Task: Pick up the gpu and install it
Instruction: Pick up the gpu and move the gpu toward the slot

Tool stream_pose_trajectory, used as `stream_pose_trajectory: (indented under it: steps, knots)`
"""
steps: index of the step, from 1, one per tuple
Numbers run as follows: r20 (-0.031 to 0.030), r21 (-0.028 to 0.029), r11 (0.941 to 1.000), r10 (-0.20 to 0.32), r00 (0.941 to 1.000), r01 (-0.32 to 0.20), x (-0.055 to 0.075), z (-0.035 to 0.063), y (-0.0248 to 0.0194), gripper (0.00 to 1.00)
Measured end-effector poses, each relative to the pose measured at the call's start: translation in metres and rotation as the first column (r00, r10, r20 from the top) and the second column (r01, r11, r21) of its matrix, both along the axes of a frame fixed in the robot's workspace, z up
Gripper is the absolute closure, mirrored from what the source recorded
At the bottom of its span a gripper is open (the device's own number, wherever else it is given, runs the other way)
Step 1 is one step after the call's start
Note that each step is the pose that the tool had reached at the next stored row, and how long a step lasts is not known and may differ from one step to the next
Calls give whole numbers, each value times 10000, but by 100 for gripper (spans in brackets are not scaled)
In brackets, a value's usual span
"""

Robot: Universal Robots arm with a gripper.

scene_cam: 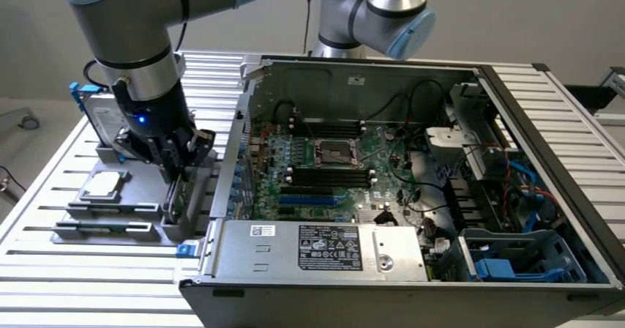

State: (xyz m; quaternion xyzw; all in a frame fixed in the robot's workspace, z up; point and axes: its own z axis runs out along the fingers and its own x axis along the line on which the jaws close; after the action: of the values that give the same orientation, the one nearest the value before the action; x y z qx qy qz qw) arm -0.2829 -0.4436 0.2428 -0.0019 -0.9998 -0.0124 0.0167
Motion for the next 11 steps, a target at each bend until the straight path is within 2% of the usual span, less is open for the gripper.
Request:
stream_pose_trajectory:
  steps: [3, 6, 11]
  knots:
    - [7, -1, 10000, -1, 10000, 1, -4, 0, 0, 74]
    - [45, 0, 10000, -1, 10000, 1, -7, 0, 0, 74]
    - [183, 0, 10000, -1, 9998, 1, -6, 8, 0, 74]
